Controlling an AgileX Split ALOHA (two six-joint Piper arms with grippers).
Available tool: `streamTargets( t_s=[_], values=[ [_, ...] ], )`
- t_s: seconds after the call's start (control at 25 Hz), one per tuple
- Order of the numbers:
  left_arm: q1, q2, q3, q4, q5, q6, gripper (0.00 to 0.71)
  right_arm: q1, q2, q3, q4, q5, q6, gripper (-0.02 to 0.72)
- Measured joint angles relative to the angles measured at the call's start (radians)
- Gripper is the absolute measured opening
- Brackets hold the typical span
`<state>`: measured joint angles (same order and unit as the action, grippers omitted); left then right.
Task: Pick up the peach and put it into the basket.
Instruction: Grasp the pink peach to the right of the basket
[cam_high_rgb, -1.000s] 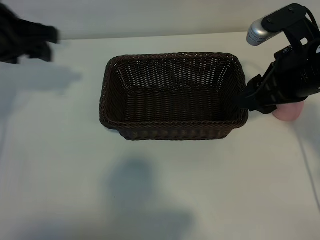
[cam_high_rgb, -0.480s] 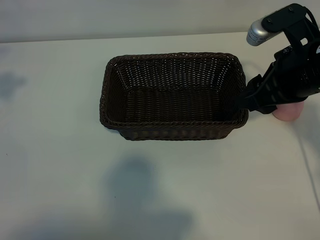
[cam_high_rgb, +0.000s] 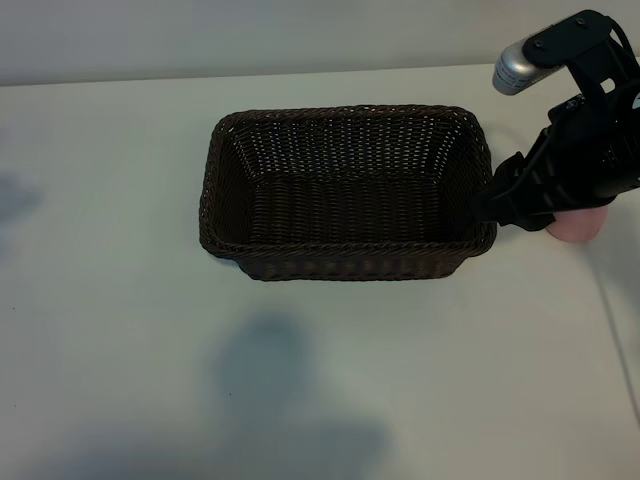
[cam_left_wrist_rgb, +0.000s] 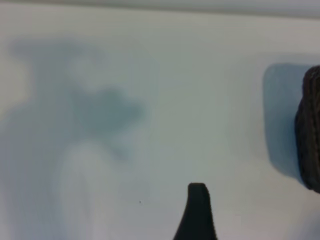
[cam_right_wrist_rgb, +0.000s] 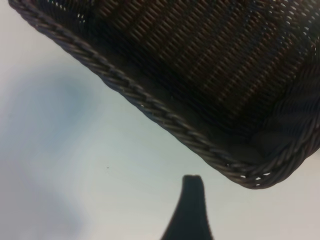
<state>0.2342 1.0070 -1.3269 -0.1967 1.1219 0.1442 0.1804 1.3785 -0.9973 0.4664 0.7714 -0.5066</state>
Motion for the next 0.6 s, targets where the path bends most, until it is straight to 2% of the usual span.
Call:
streamTargets(
  t_s=[0.2, 0.52, 0.6],
  values=[
    [0.001, -0.174, 0.062, -0.009, 0.017, 0.0, 0.596, 0.0, 0.0, 0.0, 0.0, 0.0, 0.0, 0.594],
    [0.0, -0.445, 0.382, -0.019, -0.036, 0.0, 0.596, 0.0, 0.0, 0.0, 0.0, 0.0, 0.0, 0.594],
    [-0.018, -0.496, 0.451, -0.029, -0.05, 0.0, 0.596, 0.0, 0.0, 0.0, -0.001, 0.0, 0.0, 0.594]
  ],
)
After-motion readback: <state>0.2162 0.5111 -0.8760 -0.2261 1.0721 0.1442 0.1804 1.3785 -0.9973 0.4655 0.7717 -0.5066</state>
